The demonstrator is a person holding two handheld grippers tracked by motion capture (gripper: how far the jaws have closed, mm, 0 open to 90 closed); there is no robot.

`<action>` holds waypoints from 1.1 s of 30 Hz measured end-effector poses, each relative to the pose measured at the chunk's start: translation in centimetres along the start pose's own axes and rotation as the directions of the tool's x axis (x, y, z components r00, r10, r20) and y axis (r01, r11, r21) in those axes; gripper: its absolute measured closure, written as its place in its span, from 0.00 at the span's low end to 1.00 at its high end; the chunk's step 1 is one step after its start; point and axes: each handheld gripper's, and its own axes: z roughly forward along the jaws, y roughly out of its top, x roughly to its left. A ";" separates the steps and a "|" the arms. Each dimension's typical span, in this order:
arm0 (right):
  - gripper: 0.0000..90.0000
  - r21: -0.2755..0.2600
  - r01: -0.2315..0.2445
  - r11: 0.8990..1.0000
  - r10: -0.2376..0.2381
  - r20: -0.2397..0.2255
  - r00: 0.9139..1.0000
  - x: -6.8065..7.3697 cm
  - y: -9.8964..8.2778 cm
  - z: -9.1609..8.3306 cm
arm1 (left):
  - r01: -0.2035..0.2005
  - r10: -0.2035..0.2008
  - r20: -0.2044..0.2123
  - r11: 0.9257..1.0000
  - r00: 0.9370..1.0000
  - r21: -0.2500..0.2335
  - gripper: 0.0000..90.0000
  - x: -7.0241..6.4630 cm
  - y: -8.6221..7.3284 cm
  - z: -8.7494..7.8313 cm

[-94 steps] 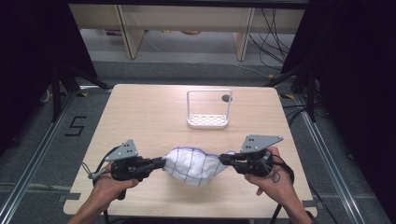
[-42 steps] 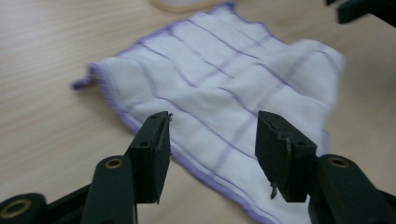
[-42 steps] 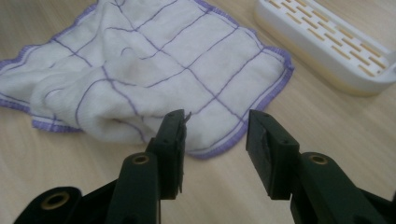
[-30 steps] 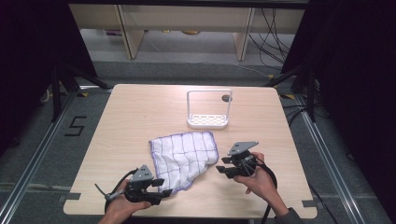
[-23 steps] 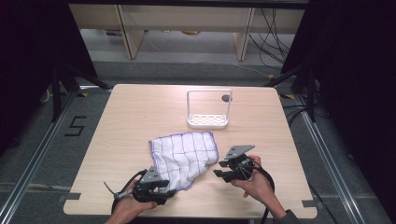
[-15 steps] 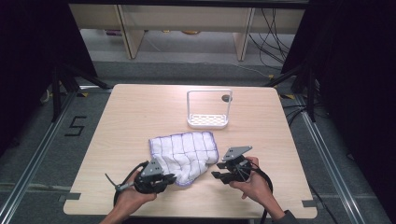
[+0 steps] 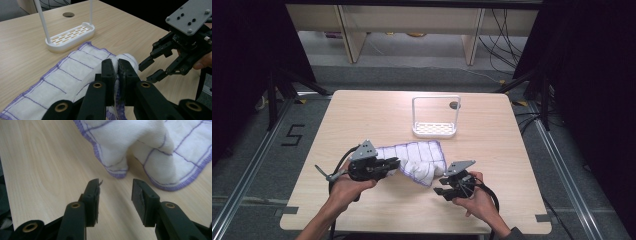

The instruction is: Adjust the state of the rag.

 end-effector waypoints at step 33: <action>0.87 0.145 0.030 0.989 -0.024 -0.043 0.999 4.4 -3.6 -3.7 | -0.101 0.075 0.114 0.964 0.991 0.244 0.92 -4.4 -9.0 0.8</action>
